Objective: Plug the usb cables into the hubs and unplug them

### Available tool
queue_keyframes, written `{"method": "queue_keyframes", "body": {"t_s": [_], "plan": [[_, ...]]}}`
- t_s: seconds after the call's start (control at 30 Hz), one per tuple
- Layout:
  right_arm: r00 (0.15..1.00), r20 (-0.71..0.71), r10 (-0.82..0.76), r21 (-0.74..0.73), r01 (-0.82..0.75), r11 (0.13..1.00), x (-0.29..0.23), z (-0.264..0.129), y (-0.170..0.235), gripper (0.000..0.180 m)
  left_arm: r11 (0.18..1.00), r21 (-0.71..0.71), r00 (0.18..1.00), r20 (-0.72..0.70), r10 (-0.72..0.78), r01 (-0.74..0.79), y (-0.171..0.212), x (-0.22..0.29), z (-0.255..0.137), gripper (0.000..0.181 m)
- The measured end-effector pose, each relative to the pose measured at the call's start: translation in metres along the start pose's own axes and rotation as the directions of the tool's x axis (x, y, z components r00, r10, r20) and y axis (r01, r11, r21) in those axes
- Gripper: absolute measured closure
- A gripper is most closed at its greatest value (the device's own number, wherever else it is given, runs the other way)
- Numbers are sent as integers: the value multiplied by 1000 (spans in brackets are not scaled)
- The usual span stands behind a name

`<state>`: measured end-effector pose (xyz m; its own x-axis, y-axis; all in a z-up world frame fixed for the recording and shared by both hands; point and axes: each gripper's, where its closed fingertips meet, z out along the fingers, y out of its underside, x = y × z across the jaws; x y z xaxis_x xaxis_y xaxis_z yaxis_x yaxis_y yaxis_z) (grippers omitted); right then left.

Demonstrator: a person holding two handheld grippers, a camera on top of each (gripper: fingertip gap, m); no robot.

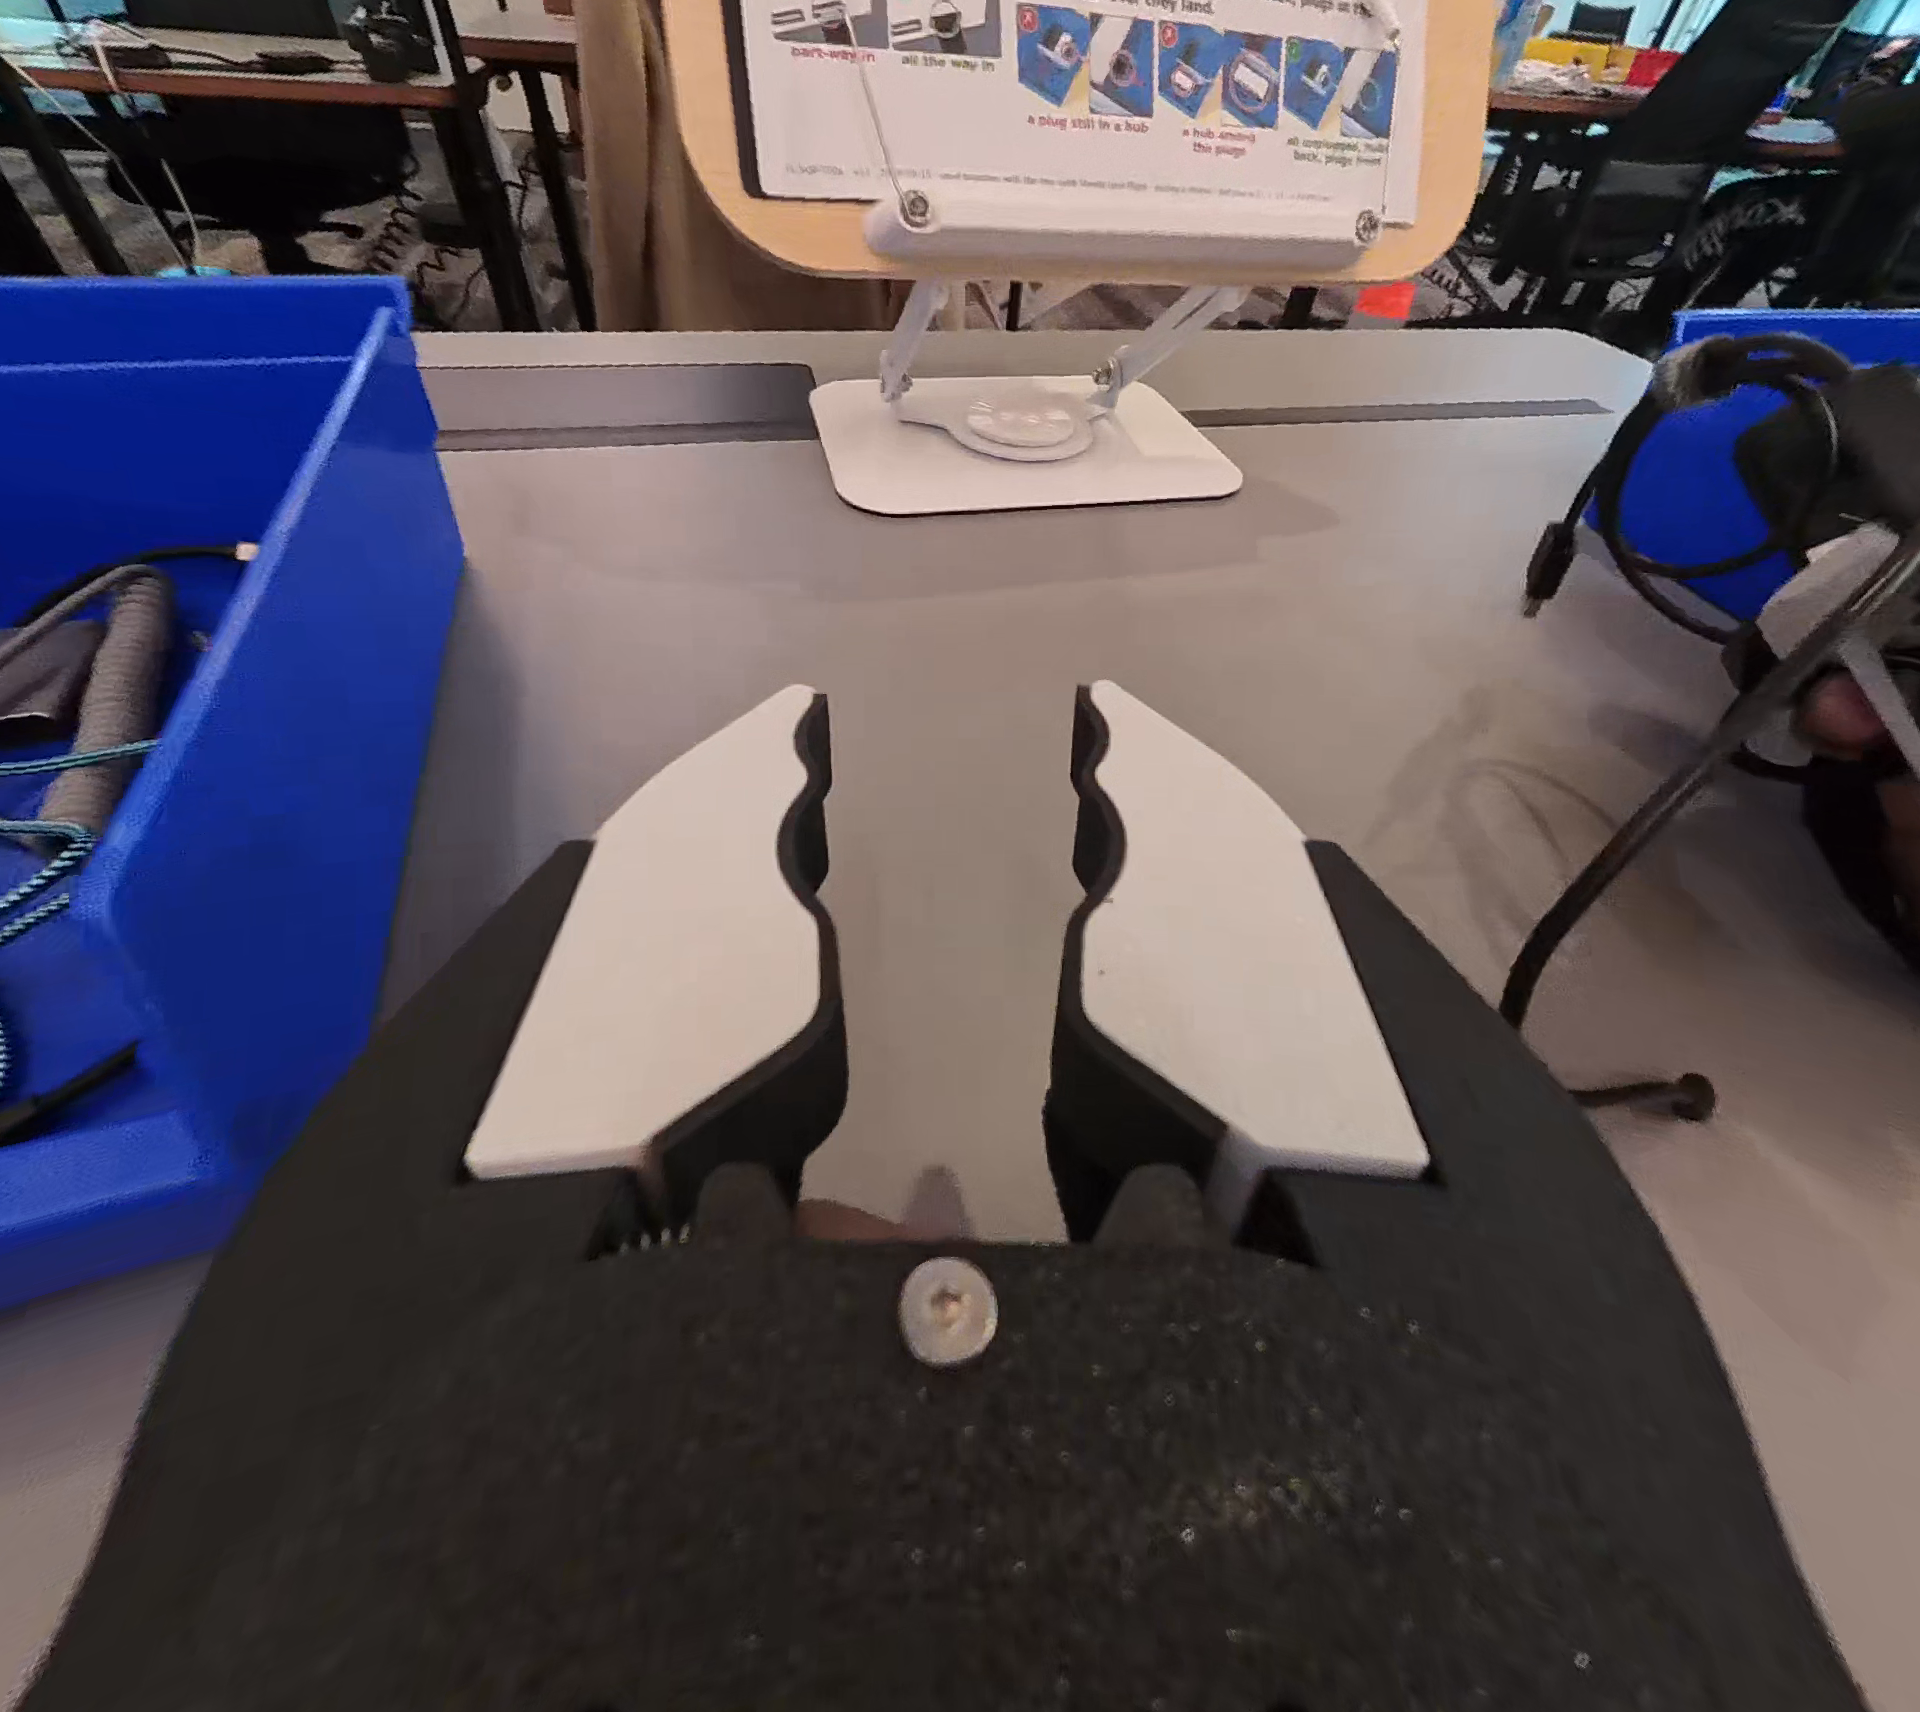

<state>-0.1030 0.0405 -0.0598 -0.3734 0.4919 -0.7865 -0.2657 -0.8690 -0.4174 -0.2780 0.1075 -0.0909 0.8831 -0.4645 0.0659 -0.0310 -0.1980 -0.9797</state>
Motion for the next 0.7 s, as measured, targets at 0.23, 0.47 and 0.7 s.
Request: {"method": "queue_keyframes", "body": {"t_s": [0.23, 0.47, 0.7], "plan": [[997, -34, -68, -43, 67, 997, -10, 9, 1, 169, 998, 18, 998, -7, 60, -60, 4, 2, 2, 137], [907, -168, -387, -170, 360, 917, -125, 41, -40, 169, 994, 4, 994, -24, 106, -106, 8, 8, 3, 136], [465, -565, -681, -526, 433, 732, -205, -45, -128, 168, 997, -8, 995, -49, 82, -83, 10, 10, 3, 133]]}}
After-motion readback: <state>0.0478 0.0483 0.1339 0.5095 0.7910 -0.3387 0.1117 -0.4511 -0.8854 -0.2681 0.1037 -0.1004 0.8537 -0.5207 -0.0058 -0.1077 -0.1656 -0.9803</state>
